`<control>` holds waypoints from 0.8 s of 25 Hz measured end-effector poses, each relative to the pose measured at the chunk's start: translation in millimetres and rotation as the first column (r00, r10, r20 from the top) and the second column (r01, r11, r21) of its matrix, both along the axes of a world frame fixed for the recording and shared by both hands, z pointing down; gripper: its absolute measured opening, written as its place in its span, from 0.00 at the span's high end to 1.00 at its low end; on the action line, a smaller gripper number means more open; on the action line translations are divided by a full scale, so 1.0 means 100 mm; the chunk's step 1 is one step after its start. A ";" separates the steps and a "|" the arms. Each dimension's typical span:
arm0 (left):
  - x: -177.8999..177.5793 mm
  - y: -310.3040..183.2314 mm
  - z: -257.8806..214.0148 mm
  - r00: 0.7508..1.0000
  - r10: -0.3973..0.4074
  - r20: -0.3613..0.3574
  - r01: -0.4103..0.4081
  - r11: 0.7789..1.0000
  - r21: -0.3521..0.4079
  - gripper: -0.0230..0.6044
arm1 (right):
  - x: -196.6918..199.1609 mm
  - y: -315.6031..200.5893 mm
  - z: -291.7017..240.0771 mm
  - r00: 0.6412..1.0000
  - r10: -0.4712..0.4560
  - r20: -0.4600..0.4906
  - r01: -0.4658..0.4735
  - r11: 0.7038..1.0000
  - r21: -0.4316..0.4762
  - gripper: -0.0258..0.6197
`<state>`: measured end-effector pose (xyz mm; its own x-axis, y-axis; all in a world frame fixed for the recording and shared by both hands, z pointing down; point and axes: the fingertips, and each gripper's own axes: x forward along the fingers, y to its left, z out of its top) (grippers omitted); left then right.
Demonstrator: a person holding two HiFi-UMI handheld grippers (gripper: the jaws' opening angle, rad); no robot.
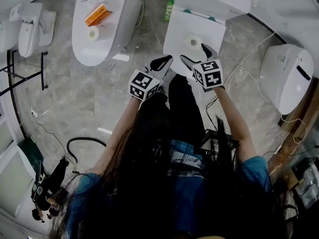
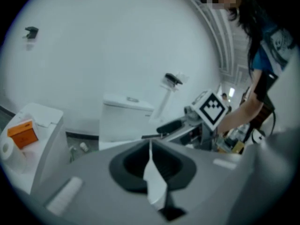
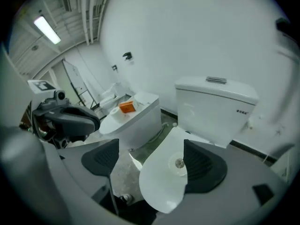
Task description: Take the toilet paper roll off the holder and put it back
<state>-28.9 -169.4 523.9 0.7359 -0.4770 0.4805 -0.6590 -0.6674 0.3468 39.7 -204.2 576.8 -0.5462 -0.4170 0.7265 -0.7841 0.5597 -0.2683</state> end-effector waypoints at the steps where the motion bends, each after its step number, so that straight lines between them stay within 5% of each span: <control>1: -0.02 0.03 -0.08 1.000 0.005 -0.005 -0.005 1.000 0.012 0.96 | 0.02 0.04 -0.09 0.998 0.060 0.026 -0.059 0.998 -0.004 0.27; 7: -0.21 0.26 -0.52 0.999 0.040 -0.027 -0.037 0.996 0.081 0.96 | -0.03 0.36 -0.55 0.931 0.313 0.190 -0.306 0.950 -0.069 0.33; 10: -0.30 0.40 -0.68 0.998 0.052 -0.042 -0.047 0.994 0.098 0.96 | -0.05 0.51 -0.76 0.889 0.398 0.226 -0.391 0.917 -0.078 0.52; 15: -0.46 0.75 -0.85 0.995 0.081 -0.060 -0.074 0.992 0.106 0.96 | -0.14 0.79 -1.04 0.850 0.477 0.224 -0.478 0.877 -0.053 0.83; 20: -0.65 1.17 -1.00 0.995 0.077 -0.069 -0.069 0.992 0.110 0.96 | -0.32 1.18 -1.28 0.845 0.494 0.205 -0.506 0.863 0.006 0.90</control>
<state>-93.6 -52.5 424.1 0.8018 -0.4666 0.3734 -0.5829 -0.7485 0.3163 7.5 -86.6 448.6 -0.3768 -0.7085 0.5967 -0.8990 0.1245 -0.4199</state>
